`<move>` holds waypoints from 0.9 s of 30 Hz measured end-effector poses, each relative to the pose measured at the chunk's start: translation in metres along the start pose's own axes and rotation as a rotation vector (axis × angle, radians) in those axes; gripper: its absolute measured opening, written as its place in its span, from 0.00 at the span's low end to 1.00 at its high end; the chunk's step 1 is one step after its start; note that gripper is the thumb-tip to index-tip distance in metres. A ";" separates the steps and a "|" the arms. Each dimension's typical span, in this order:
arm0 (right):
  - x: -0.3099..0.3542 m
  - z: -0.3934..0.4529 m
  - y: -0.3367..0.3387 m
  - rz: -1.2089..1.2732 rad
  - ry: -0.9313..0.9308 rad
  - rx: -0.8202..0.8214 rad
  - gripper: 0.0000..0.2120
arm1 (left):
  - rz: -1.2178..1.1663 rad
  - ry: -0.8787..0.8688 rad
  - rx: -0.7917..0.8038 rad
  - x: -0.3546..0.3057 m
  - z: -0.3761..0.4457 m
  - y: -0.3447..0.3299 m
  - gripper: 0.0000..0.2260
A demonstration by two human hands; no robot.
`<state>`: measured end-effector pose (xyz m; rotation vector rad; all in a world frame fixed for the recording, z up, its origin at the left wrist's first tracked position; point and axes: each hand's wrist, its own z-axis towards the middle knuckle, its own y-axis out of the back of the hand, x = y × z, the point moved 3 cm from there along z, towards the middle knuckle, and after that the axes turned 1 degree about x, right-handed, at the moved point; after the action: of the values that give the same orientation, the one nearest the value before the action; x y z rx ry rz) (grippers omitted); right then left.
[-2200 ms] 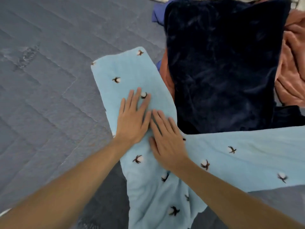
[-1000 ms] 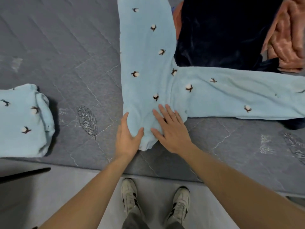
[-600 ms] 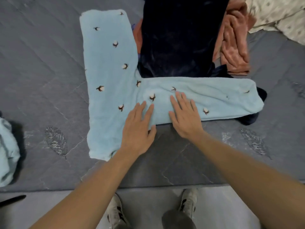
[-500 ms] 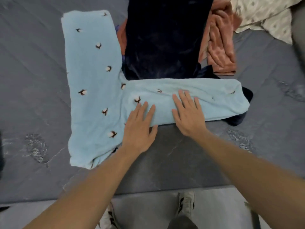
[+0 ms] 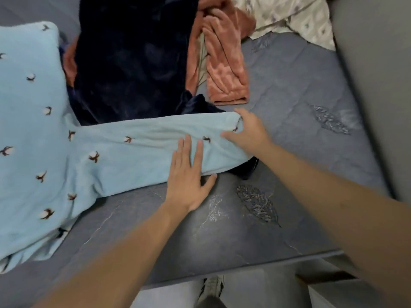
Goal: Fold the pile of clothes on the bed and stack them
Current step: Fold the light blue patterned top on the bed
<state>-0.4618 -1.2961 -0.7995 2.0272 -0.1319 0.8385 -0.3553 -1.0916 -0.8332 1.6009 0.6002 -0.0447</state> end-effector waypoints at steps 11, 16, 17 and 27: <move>0.013 0.040 0.019 0.101 -0.013 0.261 0.19 | 0.059 -0.064 -0.013 -0.055 0.027 -0.020 0.35; 0.023 0.042 0.026 0.100 0.005 0.231 0.18 | -0.047 -0.055 -0.085 -0.045 0.019 -0.015 0.28; 0.025 0.041 0.027 0.098 -0.004 0.229 0.19 | -0.059 -0.045 -0.093 -0.043 0.017 -0.013 0.27; 0.040 0.034 0.028 0.234 -0.083 0.333 0.13 | -0.140 0.040 -0.092 -0.029 -0.010 0.000 0.25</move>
<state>-0.4249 -1.3305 -0.7670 2.3936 -0.2970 0.9724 -0.3836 -1.0923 -0.8206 1.4721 0.7346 -0.0883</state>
